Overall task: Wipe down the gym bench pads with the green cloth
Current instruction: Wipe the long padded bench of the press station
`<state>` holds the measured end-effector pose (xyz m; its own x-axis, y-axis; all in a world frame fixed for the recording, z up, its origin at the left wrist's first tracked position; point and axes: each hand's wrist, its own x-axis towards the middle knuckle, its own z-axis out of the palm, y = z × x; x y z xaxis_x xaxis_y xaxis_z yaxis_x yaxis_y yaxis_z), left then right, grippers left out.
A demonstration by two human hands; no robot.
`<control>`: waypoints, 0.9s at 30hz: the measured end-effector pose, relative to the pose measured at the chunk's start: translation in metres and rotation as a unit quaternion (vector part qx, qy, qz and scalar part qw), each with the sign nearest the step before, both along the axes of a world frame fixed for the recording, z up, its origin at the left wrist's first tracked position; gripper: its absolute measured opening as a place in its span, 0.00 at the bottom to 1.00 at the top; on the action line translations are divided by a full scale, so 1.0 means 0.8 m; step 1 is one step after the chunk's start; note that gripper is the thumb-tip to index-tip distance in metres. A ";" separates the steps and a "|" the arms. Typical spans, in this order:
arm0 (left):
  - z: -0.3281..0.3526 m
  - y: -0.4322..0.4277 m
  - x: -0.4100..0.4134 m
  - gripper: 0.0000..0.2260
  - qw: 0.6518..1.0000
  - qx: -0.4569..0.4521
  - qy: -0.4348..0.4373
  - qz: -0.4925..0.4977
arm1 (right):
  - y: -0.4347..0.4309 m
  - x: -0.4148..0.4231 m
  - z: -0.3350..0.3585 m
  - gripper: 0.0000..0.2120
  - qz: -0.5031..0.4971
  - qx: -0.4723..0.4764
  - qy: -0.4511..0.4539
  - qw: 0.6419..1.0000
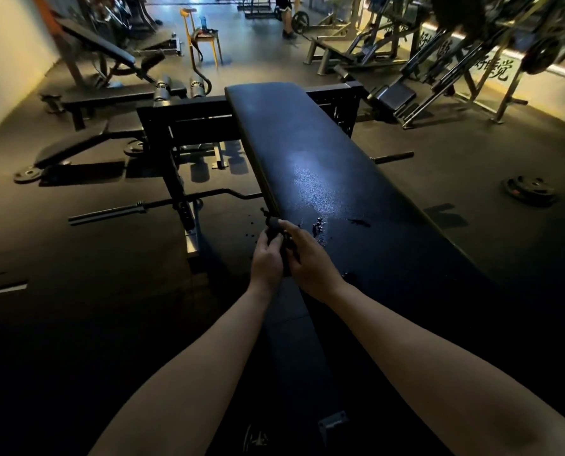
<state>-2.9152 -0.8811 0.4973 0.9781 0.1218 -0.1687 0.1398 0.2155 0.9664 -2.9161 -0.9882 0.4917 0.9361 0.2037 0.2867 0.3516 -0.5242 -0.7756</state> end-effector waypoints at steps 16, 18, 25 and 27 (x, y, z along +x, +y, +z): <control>-0.023 0.014 0.099 0.35 0.949 0.285 0.063 -0.119 | -0.082 0.126 0.021 0.20 -0.358 -0.134 0.144 0.913; -0.034 0.013 0.098 0.36 0.954 0.257 0.064 -0.140 | -0.075 0.133 0.015 0.22 -0.341 -0.193 0.195 0.899; -0.060 0.014 0.111 0.32 0.950 0.267 0.034 -0.159 | -0.008 0.144 0.011 0.18 -0.268 -0.172 0.090 0.944; -0.072 0.019 0.113 0.25 0.951 0.266 -0.008 -0.157 | 0.018 0.142 0.011 0.17 -0.194 -0.167 0.072 0.964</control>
